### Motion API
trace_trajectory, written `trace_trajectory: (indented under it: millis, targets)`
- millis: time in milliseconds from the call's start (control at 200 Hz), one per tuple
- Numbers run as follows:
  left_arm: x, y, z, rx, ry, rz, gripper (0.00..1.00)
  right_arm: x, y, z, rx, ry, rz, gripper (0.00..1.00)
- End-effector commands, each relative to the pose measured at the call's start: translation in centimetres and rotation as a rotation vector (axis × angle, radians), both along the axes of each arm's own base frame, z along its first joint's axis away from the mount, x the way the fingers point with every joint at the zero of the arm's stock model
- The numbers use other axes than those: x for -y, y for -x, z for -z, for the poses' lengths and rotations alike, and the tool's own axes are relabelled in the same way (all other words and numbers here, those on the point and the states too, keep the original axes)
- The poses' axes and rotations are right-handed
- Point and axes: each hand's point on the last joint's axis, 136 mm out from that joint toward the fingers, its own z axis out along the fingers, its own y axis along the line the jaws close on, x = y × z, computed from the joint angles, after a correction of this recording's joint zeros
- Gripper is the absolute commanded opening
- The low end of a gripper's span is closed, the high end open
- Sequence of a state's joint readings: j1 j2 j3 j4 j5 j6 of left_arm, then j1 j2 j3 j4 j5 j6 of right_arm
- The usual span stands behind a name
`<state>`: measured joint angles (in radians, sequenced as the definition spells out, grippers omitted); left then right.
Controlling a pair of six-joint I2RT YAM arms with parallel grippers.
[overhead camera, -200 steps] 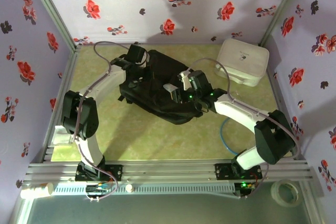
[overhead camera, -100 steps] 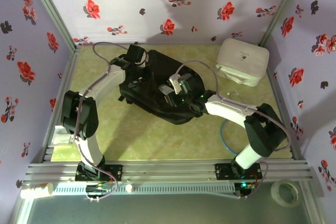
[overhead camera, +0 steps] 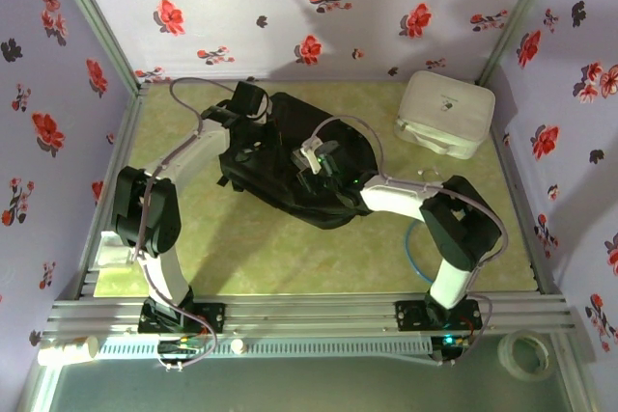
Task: Pack the student bag
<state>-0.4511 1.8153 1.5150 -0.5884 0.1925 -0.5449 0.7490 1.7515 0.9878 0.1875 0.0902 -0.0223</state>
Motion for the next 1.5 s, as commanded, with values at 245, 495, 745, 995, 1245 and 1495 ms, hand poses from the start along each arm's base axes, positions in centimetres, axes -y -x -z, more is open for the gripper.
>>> trace_trajectory:
  millis: [245,495,745,995,1245,1495]
  targets:
    - [-0.7,0.0,-0.8,0.005,0.029,-0.02,0.0,-3.5,-2.6,0.6,-0.067,-0.096,-0.013,0.47]
    - [-1.3,-0.2,0.1,-0.011,0.017,-0.027,0.0,-0.8,-1.8,-2.8,-0.228,-0.337,0.086,0.7]
    - [-1.4,-0.3,0.4,-0.011,0.012,-0.023,0.0,2.1,0.8,-4.0,-0.425,-0.506,0.183,0.74]
    - [-1.3,-0.1,0.6,-0.016,0.014,-0.017,0.0,1.4,0.2,-2.5,-0.504,-0.459,0.189,0.54]
    - [-1.0,0.2,0.7,-0.026,0.031,-0.006,0.0,-1.3,-2.0,-1.1,-0.544,-0.477,0.149,0.26]
    - [-1.0,0.4,1.5,-0.051,0.028,0.002,0.0,-5.0,-5.8,-2.0,-0.539,-0.666,0.13,0.22]
